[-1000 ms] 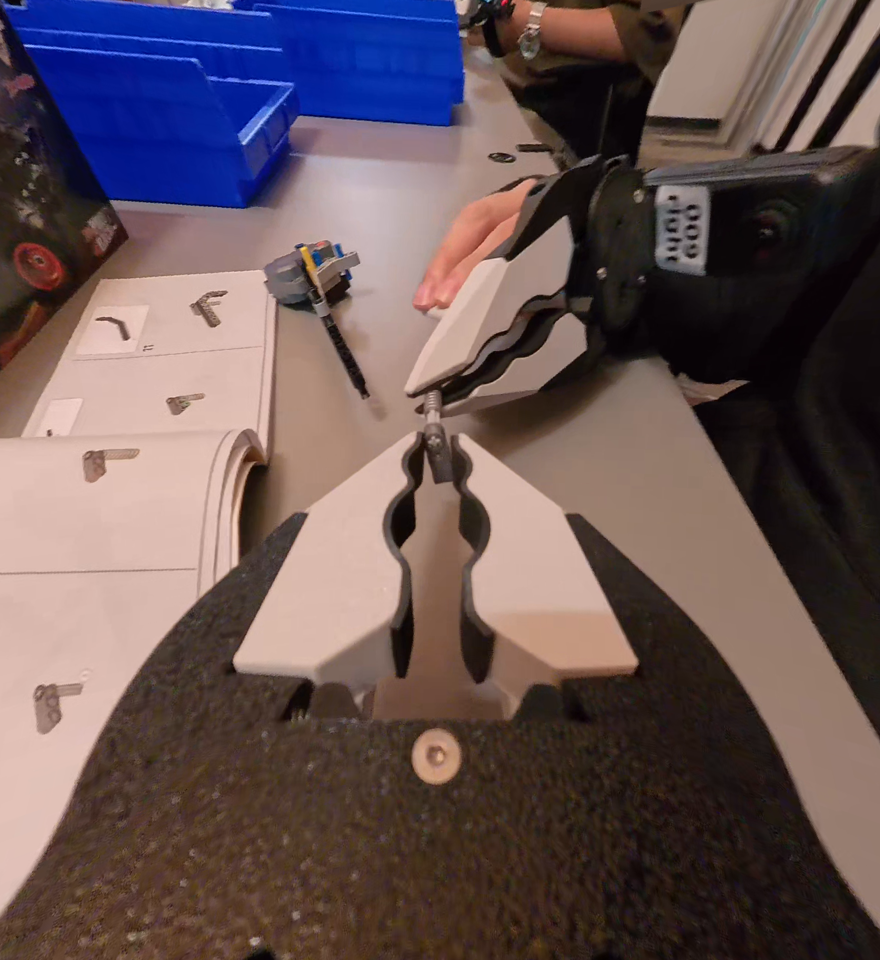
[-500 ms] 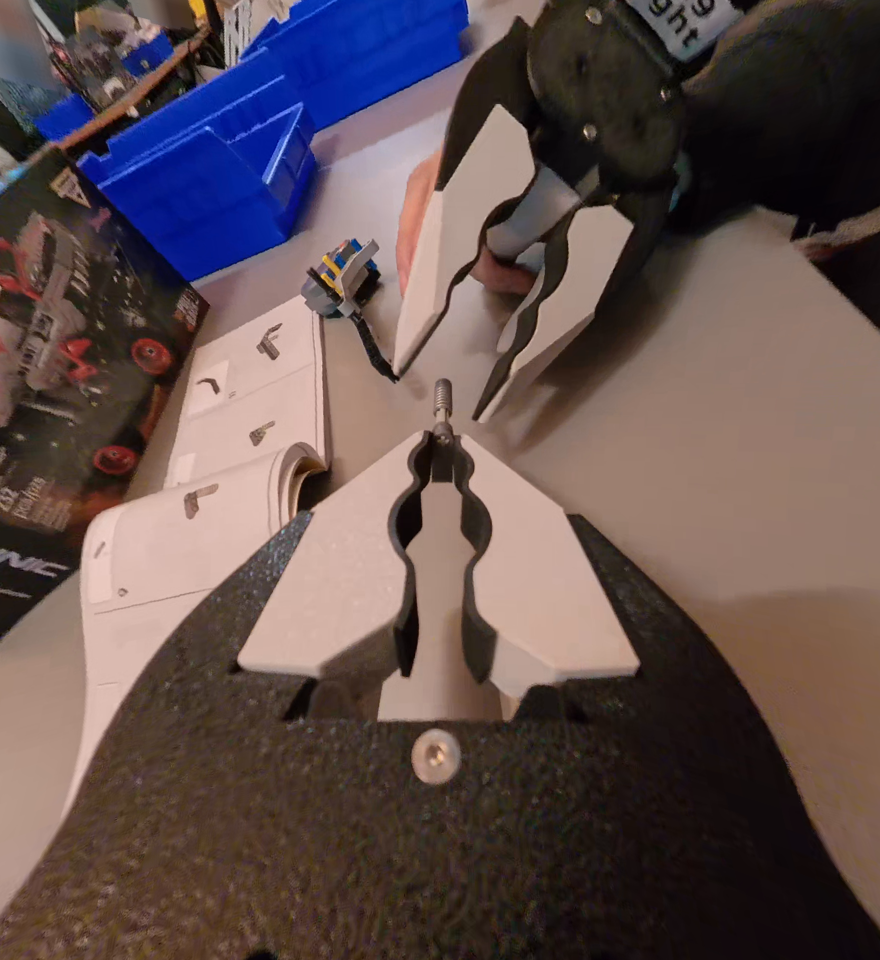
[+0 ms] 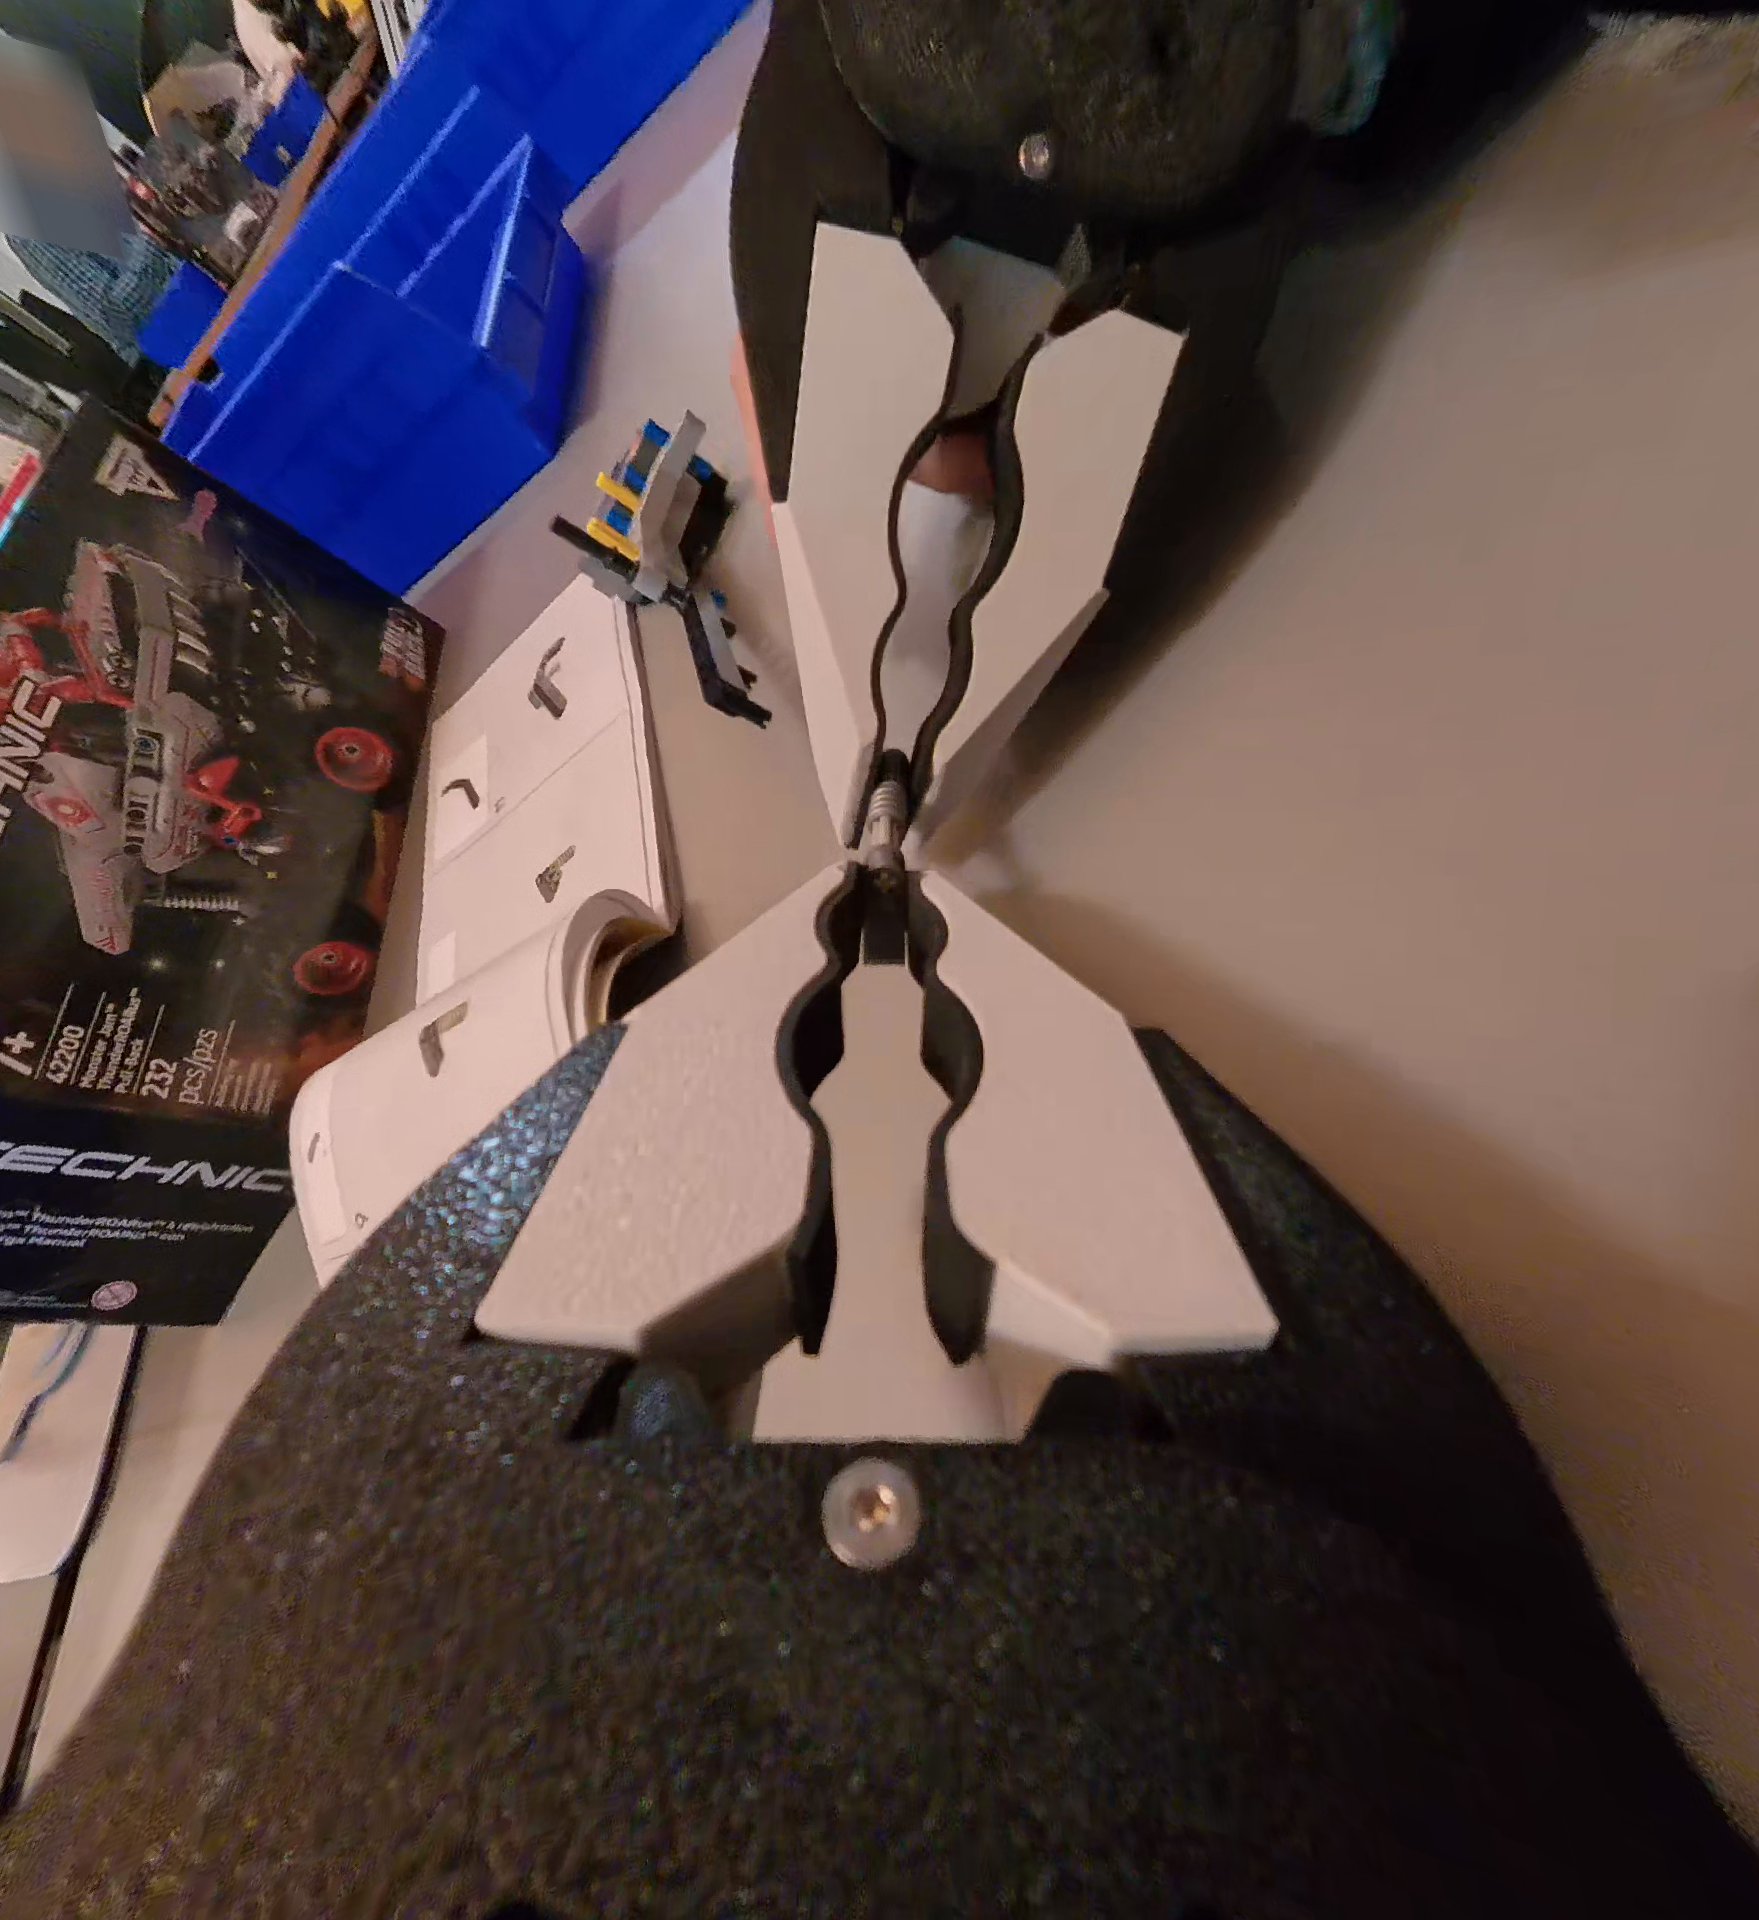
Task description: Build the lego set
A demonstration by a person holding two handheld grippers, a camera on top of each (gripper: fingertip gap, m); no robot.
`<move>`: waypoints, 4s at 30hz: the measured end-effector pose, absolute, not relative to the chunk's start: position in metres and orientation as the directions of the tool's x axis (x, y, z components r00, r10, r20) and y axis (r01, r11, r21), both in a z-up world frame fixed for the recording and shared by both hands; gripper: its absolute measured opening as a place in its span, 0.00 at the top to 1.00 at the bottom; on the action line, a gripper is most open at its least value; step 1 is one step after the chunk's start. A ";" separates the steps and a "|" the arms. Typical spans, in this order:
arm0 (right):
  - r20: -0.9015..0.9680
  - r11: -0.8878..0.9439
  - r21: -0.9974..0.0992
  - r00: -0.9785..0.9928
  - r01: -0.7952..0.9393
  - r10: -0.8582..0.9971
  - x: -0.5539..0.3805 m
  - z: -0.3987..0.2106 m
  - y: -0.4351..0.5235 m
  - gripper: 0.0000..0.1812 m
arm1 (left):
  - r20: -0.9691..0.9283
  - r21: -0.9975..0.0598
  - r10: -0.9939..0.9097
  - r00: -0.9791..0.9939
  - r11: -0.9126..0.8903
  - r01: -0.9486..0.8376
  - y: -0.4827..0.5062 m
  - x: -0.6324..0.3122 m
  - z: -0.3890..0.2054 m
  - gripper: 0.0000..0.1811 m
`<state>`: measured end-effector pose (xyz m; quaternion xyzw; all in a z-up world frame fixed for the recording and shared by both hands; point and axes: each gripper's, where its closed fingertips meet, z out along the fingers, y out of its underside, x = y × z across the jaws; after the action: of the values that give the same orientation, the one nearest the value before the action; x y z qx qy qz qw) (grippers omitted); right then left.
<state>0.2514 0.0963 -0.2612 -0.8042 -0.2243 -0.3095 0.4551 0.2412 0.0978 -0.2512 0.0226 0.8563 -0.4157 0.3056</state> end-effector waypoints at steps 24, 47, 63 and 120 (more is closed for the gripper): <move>0.708 -0.521 -0.565 0.700 0.640 0.093 0.255 -0.267 0.095 0.98 | -0.457 -0.740 -0.246 -0.855 0.638 0.213 0.100 0.238 -0.258 0.96; 0.802 -0.661 -0.367 0.583 0.655 0.133 0.266 -0.275 0.093 0.98 | -0.692 -0.413 -0.163 -0.703 0.888 0.200 0.102 0.260 -0.271 0.97; 0.776 -0.614 -0.484 0.629 0.624 0.028 0.266 -0.268 0.099 0.96 | -0.627 -0.533 -0.241 -0.740 0.826 0.183 0.102 0.258 -0.265 0.97; -0.028 0.165 -0.986 0.999 -0.024 -0.022 0.240 -0.151 0.091 0.91 | 0.178 -0.937 -0.337 -0.925 -0.344 -0.055 0.092 0.240 -0.138 0.98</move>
<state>0.2403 0.0913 -0.1506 -0.6462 0.0178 0.0008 0.7630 0.2400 0.0925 -0.1383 -0.1729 0.5659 -0.8013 0.0880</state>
